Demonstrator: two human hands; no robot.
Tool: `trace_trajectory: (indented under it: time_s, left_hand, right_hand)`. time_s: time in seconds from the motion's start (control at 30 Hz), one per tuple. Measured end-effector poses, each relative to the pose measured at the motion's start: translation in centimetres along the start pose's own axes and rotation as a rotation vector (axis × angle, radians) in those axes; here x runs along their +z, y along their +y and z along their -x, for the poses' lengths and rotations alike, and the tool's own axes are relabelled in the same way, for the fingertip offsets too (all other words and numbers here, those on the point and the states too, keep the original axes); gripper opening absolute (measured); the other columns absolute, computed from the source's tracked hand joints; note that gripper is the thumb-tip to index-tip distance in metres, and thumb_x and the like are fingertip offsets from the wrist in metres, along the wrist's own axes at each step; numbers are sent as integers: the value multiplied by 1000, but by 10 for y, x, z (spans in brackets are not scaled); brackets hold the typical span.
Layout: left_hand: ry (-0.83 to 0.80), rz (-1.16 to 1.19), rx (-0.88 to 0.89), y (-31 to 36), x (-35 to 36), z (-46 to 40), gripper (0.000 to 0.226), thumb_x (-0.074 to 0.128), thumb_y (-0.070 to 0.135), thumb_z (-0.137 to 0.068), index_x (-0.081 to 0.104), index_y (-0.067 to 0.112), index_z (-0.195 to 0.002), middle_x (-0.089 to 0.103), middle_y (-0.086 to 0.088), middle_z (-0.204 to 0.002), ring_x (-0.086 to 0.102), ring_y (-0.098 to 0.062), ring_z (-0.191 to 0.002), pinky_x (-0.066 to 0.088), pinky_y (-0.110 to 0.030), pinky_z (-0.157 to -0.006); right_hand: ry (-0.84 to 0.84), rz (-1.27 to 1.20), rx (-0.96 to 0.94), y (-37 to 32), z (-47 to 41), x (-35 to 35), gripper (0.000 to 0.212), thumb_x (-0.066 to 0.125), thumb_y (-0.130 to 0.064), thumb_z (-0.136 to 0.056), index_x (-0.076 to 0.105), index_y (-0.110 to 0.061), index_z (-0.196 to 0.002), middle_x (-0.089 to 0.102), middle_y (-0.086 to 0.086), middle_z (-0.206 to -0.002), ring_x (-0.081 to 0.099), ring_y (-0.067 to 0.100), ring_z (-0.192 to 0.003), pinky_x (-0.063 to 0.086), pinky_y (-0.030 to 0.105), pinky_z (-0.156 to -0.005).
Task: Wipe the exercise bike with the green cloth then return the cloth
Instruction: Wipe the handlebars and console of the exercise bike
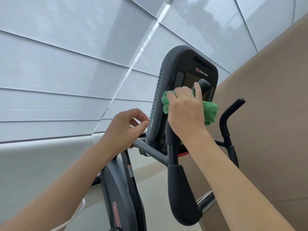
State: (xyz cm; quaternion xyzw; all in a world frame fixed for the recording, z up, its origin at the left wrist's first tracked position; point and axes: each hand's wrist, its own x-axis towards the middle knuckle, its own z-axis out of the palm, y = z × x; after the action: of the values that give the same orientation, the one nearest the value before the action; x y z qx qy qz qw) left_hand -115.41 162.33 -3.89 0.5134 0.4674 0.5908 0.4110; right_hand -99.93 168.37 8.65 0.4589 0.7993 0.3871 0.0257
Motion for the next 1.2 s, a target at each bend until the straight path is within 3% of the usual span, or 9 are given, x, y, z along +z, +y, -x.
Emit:
trace_trajectory:
  time_s: [0.1, 0.17, 0.27, 0.37, 0.63, 0.77, 0.97, 1.07, 1.2]
  left_hand:
    - [23, 0, -15, -6, -2, 0, 10, 70, 24, -94, 72, 31, -87, 73, 16, -86, 69, -10, -76, 48, -11, -60]
    - [41, -2, -26, -10, -6, 1, 12, 71, 24, -94, 72, 32, -85, 72, 17, -81, 68, -9, -73, 44, -7, -61]
    - [66, 12, -44, -13, -15, 2, 13, 72, 24, -94, 71, 32, -85, 73, 17, -84, 70, -10, -74, 45, -8, -61]
    - [97, 21, -39, -13, -24, 0, 11, 73, 25, -94, 72, 33, -87, 74, 15, -90, 72, -12, -77, 47, -21, -69]
    - [59, 33, -22, -10, -4, -2, 3, 70, 32, -91, 72, 32, -89, 72, 15, -86, 68, -12, -76, 59, -32, -60]
    - [22, 14, -9, -9, 13, -4, 9, 72, 27, -94, 72, 33, -87, 72, 17, -83, 67, -8, -73, 46, -11, -63]
    - [31, 11, 7, 0, 14, 1, 21, 72, 14, -94, 70, 32, -82, 69, 18, -76, 60, -3, -60, 45, -10, -60]
    - [60, 27, 9, 5, 4, 4, 20, 72, 14, -94, 71, 30, -83, 68, 19, -74, 57, -2, -58, 45, -10, -60]
    - [87, 21, 3, 11, -2, 6, 15, 73, 16, -93, 72, 29, -87, 70, 15, -77, 61, -6, -61, 49, -13, -63]
  right_hand:
    - [-116, 69, -161, -17, 6, 8, 18, 56, -14, -90, 66, -11, -105, 66, 12, -96, 60, 35, -96, 25, 52, -124]
    - [-219, 35, -302, -30, 19, 11, 8, 63, -17, -84, 67, -15, -90, 65, 10, -84, 58, 32, -83, 42, 46, -100]
    - [-333, -68, -502, -47, 44, 14, 11, 63, -18, -78, 52, -20, -75, 59, 9, -72, 48, 29, -70, 41, 44, -80]
    - [-343, -76, -540, -32, 40, 14, 10, 55, -24, -83, 64, -19, -82, 60, 6, -81, 48, 29, -75, 41, 42, -79]
    - [121, -56, -184, 49, -32, -21, 6, 67, -13, -88, 71, -8, -88, 62, 10, -82, 58, 37, -79, 49, 49, -84]
    - [4, 23, -174, 27, -19, -18, 7, 67, -13, -83, 67, -11, -89, 62, 11, -87, 59, 36, -84, 47, 48, -84]
    - [-386, -37, -500, -32, 16, 12, 9, 52, -21, -88, 61, -23, -90, 57, 3, -88, 56, 28, -89, 32, 40, -81]
    - [-307, -168, -544, -13, 15, 15, 14, 58, -20, -88, 70, -20, -96, 62, 3, -90, 58, 30, -87, 41, 40, -82]
    - [58, -337, -466, 36, 14, 4, 18, 67, -7, -92, 75, -12, -107, 70, 4, -105, 65, 32, -99, 48, 47, -88]
